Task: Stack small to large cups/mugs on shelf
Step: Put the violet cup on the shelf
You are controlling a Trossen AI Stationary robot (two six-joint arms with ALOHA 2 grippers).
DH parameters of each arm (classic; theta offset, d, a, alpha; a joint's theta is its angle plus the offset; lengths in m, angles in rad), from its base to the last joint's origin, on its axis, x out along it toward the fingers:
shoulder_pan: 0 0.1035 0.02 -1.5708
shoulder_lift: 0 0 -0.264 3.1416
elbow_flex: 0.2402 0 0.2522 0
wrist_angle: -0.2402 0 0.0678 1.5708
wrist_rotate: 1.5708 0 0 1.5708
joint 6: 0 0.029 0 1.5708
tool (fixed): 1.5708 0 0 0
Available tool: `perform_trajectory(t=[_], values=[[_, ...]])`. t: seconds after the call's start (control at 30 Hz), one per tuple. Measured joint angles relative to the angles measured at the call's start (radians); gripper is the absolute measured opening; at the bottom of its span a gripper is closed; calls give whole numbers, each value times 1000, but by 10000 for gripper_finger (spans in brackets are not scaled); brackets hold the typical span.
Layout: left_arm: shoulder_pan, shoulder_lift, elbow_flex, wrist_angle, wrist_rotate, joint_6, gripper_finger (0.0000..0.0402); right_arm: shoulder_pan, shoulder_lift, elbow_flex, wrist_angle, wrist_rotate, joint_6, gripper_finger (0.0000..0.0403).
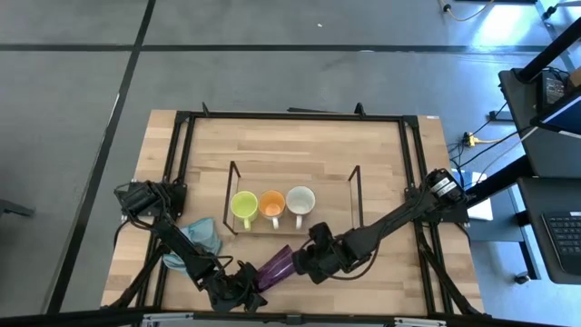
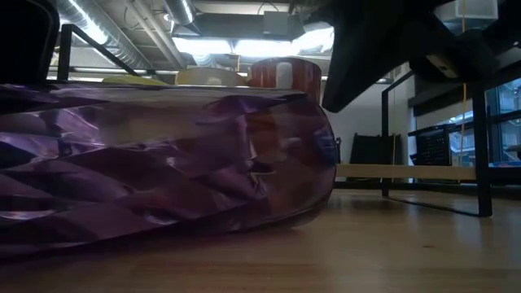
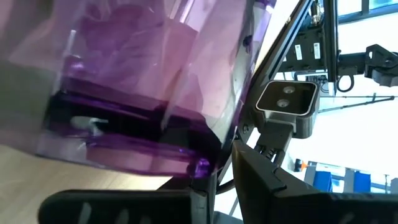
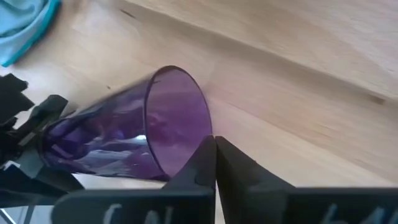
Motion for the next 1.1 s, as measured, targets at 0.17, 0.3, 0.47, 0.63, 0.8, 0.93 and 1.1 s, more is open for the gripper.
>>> perform_trajectory(t=[0.17,0.3,0.47,0.63,0.8,0.93,1.1], values=[[0,0,0,-1,-3,-5,45,-2,0,0,36,3,-22,5],[0,0,0,-1,-3,-7,45,-8,19,0,69,-18,-36,5],[2,0,0,-1,-3,-7,45,-8,40,-1,85,-47,-38,5],[2,0,0,-1,-3,-8,45,-8,44,-2,88,-49,-57,5],[4,0,0,-2,-2,-8,45,-14,63,-2,136,-61,-91,5],[4,0,0,-1,0,-8,45,-23,70,-2,172,-68,-111,5],[4,0,0,0,1,-8,45,-23,70,-2,186,-70,-139,5]])
